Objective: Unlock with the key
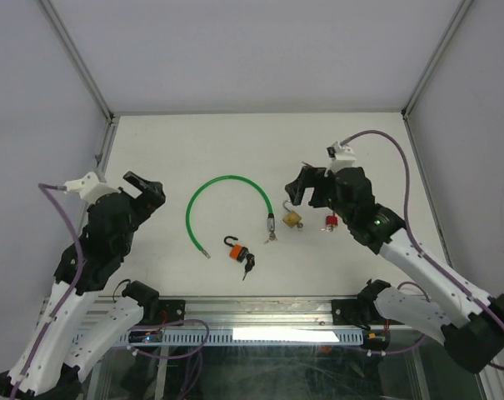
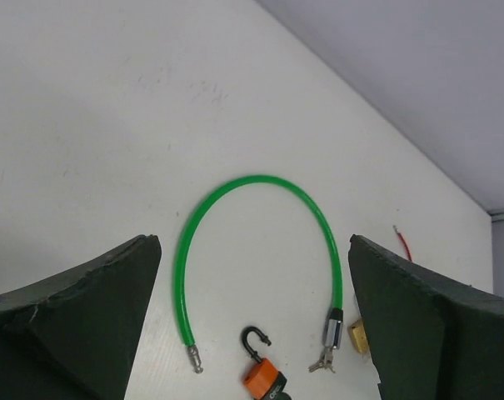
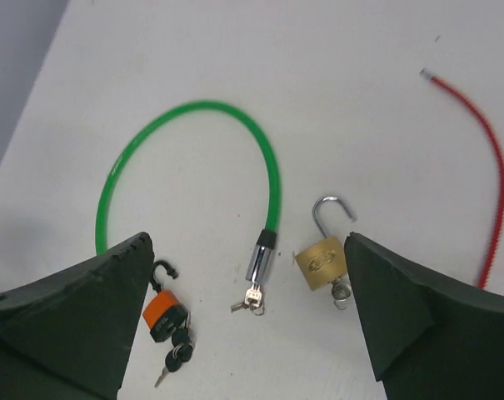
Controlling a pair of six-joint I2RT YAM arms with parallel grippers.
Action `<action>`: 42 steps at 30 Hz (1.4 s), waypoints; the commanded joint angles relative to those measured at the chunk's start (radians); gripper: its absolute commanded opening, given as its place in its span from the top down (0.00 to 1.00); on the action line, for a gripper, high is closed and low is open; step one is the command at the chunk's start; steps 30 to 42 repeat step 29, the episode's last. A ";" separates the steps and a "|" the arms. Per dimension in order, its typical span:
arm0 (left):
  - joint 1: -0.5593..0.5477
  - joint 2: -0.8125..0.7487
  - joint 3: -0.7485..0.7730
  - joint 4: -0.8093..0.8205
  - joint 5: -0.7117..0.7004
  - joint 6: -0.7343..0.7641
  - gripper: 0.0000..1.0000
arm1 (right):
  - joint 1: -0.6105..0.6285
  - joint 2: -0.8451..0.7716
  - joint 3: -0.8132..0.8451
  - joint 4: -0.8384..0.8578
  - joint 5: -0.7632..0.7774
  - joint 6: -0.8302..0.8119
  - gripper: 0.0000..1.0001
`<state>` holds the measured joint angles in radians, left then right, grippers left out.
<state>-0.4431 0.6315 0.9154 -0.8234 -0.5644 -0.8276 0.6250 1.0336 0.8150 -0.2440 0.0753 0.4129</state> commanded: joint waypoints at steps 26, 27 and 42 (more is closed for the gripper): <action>0.014 -0.317 -0.092 0.229 0.017 0.317 0.01 | -0.007 -0.529 -0.271 0.044 0.337 -0.104 0.00; 0.014 -0.318 -0.093 0.232 0.015 0.319 0.01 | -0.006 -0.526 -0.270 0.045 0.338 -0.103 0.00; 0.014 -0.319 -0.093 0.235 0.016 0.320 0.01 | -0.006 -0.524 -0.272 0.044 0.346 -0.102 0.00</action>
